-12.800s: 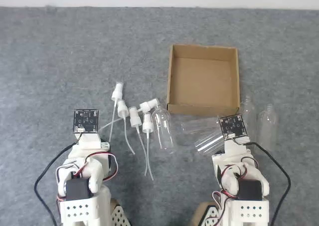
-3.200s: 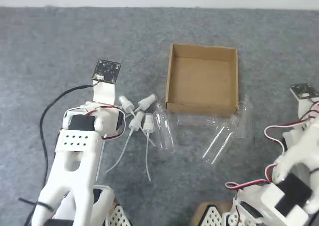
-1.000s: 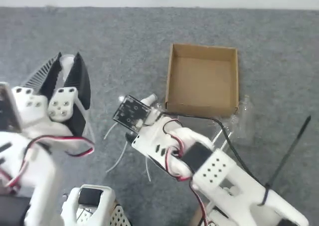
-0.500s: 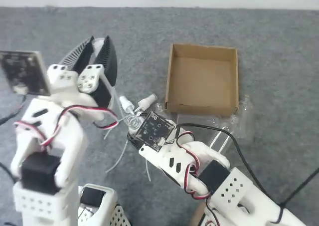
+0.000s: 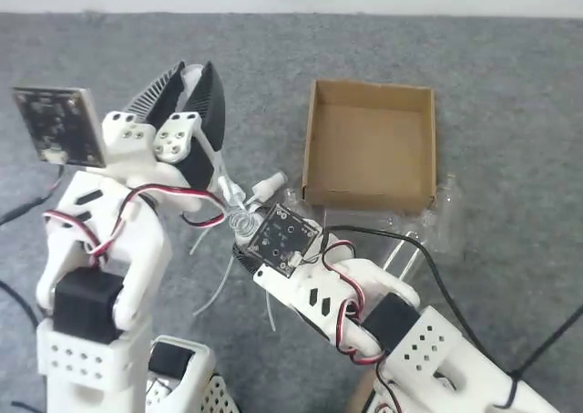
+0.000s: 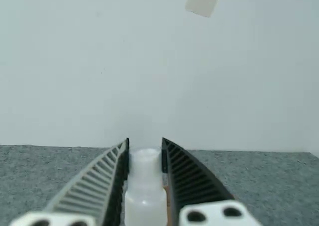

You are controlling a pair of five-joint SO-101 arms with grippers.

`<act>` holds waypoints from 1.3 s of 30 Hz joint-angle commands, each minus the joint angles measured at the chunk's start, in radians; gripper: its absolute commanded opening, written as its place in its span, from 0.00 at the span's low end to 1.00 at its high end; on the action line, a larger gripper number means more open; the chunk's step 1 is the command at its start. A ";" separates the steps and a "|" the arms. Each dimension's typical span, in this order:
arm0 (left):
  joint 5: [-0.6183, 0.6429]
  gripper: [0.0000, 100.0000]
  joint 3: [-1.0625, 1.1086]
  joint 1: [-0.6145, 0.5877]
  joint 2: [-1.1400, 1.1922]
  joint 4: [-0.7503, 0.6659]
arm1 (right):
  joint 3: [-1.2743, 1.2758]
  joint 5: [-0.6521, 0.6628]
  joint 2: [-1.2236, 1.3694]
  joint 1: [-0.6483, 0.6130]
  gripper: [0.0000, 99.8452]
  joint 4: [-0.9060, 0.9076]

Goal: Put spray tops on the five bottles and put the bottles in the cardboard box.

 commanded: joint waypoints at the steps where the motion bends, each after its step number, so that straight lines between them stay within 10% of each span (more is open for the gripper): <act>1: 0.017 0.01 -0.041 0.011 -0.017 0.012 | -0.009 -0.009 -0.035 -0.005 0.01 -0.021; 39: -0.101 0.12 0.269 0.103 -0.233 0.123 | 0.149 -0.150 -0.035 0.045 0.01 -0.426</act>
